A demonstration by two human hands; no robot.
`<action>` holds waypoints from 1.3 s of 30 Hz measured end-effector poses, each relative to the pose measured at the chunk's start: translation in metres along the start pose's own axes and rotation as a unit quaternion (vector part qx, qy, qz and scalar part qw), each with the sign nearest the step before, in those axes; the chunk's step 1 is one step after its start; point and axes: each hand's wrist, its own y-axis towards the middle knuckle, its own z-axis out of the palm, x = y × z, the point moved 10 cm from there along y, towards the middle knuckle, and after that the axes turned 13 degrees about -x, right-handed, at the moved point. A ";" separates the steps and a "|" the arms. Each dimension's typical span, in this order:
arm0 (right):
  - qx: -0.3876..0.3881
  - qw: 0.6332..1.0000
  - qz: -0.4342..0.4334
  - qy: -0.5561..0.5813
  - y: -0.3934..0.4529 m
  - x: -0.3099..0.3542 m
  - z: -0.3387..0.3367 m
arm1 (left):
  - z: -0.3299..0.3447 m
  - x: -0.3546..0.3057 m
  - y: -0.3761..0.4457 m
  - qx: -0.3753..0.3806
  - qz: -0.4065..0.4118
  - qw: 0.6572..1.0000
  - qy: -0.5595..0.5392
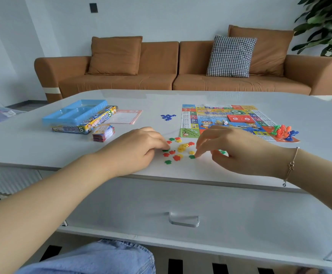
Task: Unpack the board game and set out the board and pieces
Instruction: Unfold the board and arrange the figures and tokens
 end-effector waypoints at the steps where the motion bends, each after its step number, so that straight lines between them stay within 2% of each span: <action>1: -0.002 1.000 0.002 0.000 -0.001 -0.001 -0.001 | -0.002 0.002 -0.002 0.001 -0.001 1.000 0.004; 11: -0.025 0.999 0.017 -0.027 -0.018 -0.019 -0.012 | -0.019 -0.012 -0.030 0.015 -0.016 0.998 -0.051; 17: -0.032 0.999 0.019 -0.033 -0.022 -0.022 -0.014 | -0.016 -0.028 -0.033 0.022 -0.009 0.999 -0.048; 21: -0.045 0.998 0.022 -0.034 -0.024 -0.023 -0.019 | -0.021 -0.033 -0.031 0.006 -0.014 0.998 -0.057; 27: -0.046 0.998 0.036 -0.005 -0.024 -0.023 -0.020 | -0.022 -0.038 -0.030 -0.003 0.010 0.999 -0.054; 34: -0.036 0.999 0.038 0.009 -0.023 -0.024 -0.018 | -0.013 -0.053 -0.031 -0.003 0.078 0.997 -0.007; 39: -0.035 0.999 0.040 0.001 -0.024 -0.025 -0.019 | -0.009 -0.059 -0.026 0.002 0.090 0.996 -0.027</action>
